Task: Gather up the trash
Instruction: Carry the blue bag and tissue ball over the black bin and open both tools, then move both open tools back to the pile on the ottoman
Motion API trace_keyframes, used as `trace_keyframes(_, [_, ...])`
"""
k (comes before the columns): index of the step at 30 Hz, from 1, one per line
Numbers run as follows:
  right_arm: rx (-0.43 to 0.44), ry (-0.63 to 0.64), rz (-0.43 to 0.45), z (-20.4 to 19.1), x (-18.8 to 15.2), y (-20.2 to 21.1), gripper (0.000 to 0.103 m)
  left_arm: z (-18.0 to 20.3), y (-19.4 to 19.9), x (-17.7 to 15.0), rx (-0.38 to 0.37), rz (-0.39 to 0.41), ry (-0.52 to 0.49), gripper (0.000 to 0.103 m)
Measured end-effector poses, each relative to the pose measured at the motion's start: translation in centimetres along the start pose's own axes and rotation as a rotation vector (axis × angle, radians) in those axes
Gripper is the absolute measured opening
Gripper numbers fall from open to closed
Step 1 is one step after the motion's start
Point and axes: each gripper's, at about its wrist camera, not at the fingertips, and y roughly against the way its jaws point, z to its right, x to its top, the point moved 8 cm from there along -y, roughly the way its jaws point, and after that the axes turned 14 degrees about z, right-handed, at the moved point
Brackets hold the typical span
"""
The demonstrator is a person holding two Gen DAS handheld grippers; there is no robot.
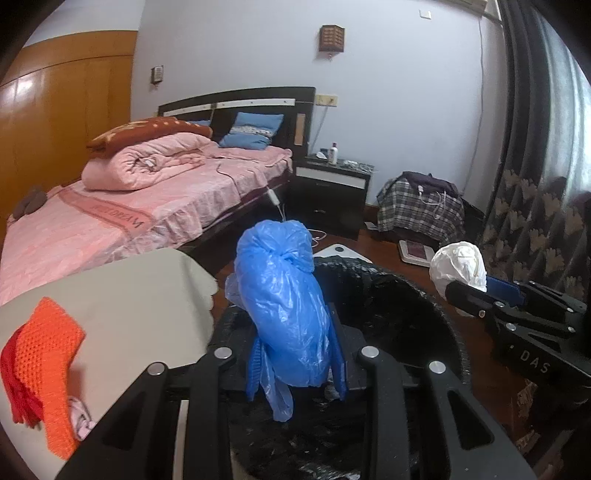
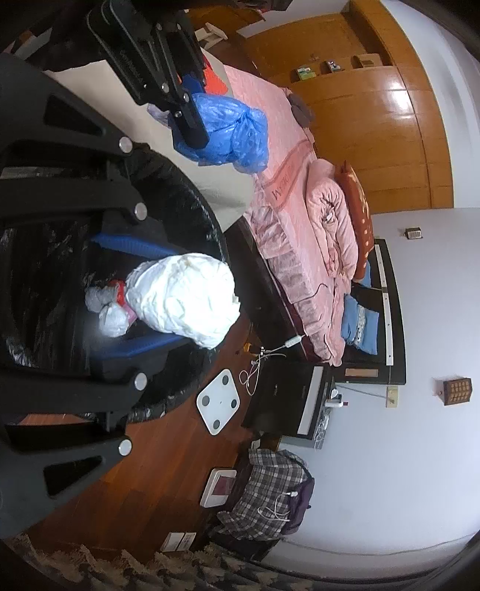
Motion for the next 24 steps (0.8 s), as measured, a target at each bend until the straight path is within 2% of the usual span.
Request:
trace_keyframes(5, [-0.019,-0.008,-0.008,1.2,-0.3,-0.2,0.043,1.3,-1.2,-0.4,-0.037,-0.017,0.002,0.033])
trace_keyframes(6, [-0.03,-0.012,-0.009,1.5,-0.4,-0.3,0.049,1.5,-1.3,-0.3,-0.037,-0.016,0.003,0.034])
trace_keyframes(8, [-0.043,-0.017,-0.009,1.9,-0.5,-0.3,0.058,1.6,-1.4,-0.4,-0.049,-0.024,0.018,0.049])
trace_keyframes(10, [-0.054,-0.015,-0.004,2.1,-0.5,-0.3,0.068,1.2,-1.4,-0.2,-0.041,-0.02,0.02,0.054])
trace_keyframes(12, [-0.068,-0.014,0.002,2.3,-0.4,-0.2,0.085,0.6,-1.3,-0.1,-0.029,-0.013,0.025,0.064])
trace_keyframes(15, [-0.076,-0.017,0.006,2.2,-0.4,0.0,0.094,-0.7,-0.6,0.1,0.003,-0.001,0.022,0.069])
trace_keyframes(17, [-0.074,-0.024,0.003,2.1,-0.4,0.1,0.096,-1.9,0.1,0.3,0.035,0.011,0.024,0.078])
trace_keyframes(24, [-0.054,-0.013,0.011,0.3,-0.1,0.2,0.096,-6.8,3.3,0.2,0.148,0.044,0.033,0.086])
